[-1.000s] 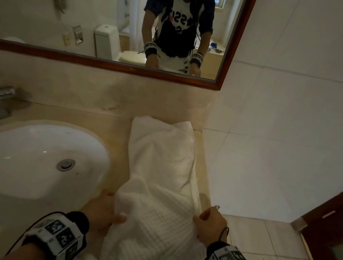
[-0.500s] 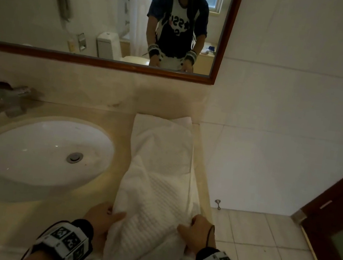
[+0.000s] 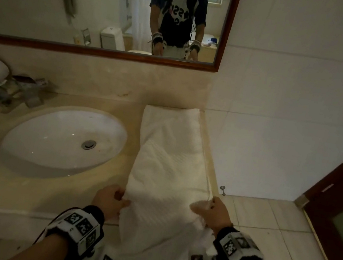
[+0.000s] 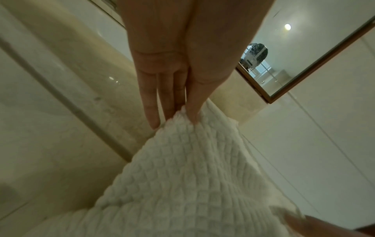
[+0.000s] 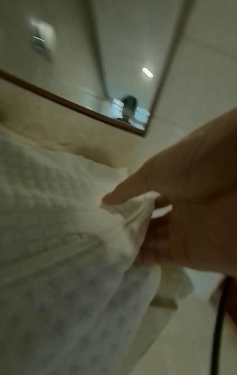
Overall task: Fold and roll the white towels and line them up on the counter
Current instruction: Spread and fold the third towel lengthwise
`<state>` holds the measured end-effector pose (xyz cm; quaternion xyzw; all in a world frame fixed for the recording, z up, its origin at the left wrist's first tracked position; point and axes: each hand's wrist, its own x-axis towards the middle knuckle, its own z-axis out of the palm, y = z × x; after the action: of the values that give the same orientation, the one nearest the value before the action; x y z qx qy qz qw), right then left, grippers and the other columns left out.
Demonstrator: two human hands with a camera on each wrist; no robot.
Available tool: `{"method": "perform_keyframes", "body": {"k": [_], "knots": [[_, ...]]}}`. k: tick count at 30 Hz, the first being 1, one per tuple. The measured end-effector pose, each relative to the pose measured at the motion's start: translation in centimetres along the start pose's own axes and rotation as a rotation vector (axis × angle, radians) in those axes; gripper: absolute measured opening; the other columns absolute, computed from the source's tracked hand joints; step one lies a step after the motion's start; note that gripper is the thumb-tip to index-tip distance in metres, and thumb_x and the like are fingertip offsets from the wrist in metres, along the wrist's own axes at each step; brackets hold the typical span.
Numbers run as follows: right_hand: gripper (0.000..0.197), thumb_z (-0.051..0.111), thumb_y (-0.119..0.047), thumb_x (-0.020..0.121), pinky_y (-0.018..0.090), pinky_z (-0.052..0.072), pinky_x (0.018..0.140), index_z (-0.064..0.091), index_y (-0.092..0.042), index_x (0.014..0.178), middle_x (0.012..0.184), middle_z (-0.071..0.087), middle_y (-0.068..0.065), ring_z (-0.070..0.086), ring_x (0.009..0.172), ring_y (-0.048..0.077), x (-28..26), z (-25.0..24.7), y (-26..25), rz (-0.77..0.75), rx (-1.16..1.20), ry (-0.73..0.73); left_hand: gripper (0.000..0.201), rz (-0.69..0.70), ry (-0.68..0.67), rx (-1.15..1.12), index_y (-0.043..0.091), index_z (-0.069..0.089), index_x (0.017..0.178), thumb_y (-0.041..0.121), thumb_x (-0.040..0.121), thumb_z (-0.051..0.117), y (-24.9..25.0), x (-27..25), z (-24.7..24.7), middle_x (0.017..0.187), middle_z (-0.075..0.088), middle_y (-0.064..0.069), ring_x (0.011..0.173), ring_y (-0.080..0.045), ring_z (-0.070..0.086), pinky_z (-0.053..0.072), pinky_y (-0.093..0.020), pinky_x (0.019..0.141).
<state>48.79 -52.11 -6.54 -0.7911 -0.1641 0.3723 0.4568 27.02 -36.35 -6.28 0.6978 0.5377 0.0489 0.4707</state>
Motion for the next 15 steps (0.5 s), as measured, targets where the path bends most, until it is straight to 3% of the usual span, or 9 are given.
{"method": "perform_keyframes", "body": {"k": [2,4,7,9,11,13,15], "knots": [[0.037,0.068,-0.02,0.082,0.03,0.05,0.08,0.037,-0.011,0.099,0.107,0.053,0.009,0.059,0.101,0.026,-1.0,0.3,0.0,-0.015,-0.472,-0.053,0.013,-0.01,-0.02,-0.023,0.013,0.057,0.09,0.02,0.085,0.066,-0.2,-0.3,0.3,0.106,0.064,-0.016,0.1,-0.033,0.061,0.05,-0.049,0.091],[0.027,0.058,-0.02,0.088,0.035,0.05,0.089,0.031,-0.018,0.09,0.117,0.052,0.012,0.058,0.108,0.03,-1.3,0.8,0.5,-0.056,-0.662,-0.132,0.014,-0.029,-0.03,-0.064,0.019,0.05,0.082,0.018,0.088,0.063,-0.3,-0.5,0.5,0.108,0.062,-0.019,0.101,-0.035,0.06,0.049,-0.051,0.092],[0.023,0.056,0.002,0.082,0.039,0.056,0.067,0.042,-0.013,0.091,0.092,0.056,0.011,0.058,0.083,0.028,-0.8,0.3,1.1,-0.041,-0.347,-0.03,0.013,-0.022,-0.036,-0.058,0.013,0.049,0.088,0.018,0.089,0.061,-0.2,-0.2,0.6,0.11,0.061,-0.02,0.102,-0.035,0.059,0.049,-0.05,0.092],[0.031,0.04,0.022,0.078,0.034,0.051,0.055,0.05,-0.007,0.074,0.067,0.055,0.011,0.052,0.062,0.025,-0.7,-1.1,0.9,0.006,0.049,0.041,0.015,-0.02,-0.032,-0.046,0.012,0.048,0.093,0.019,0.089,0.061,-0.2,0.0,0.3,0.109,0.062,-0.02,0.102,-0.035,0.06,0.049,-0.049,0.092],[0.035,0.034,0.027,0.076,0.029,0.052,0.047,0.054,0.0,0.071,0.056,0.054,0.013,0.052,0.052,0.024,-1.3,-2.3,0.8,0.119,0.284,-0.002,0.013,-0.023,-0.041,-0.067,0.014,0.048,0.089,0.016,0.089,0.061,-0.3,-0.3,0.1,0.107,0.062,-0.02,0.101,-0.035,0.06,0.05,-0.049,0.091],[0.019,0.046,0.018,0.081,0.032,0.057,0.051,0.057,0.003,0.083,0.064,0.061,0.017,0.06,0.055,0.027,-2.1,-2.7,1.1,0.203,0.145,-0.082,0.015,-0.05,-0.065,-0.154,0.017,0.049,0.084,0.01,0.088,0.061,-0.3,-0.9,0.2,0.104,0.061,-0.02,0.099,-0.036,0.06,0.053,-0.047,0.086],[0.012,0.057,-0.005,0.087,0.038,0.059,0.059,0.055,0.001,0.098,0.071,0.067,0.016,0.066,0.059,0.027,-2.8,-1.8,1.7,0.2,-0.026,-0.068,0.018,-0.074,-0.08,-0.222,0.018,0.049,0.083,0.005,0.087,0.061,-0.6,-1.1,0.4,0.104,0.06,-0.02,0.095,-0.034,0.059,0.053,-0.043,0.079]]}}
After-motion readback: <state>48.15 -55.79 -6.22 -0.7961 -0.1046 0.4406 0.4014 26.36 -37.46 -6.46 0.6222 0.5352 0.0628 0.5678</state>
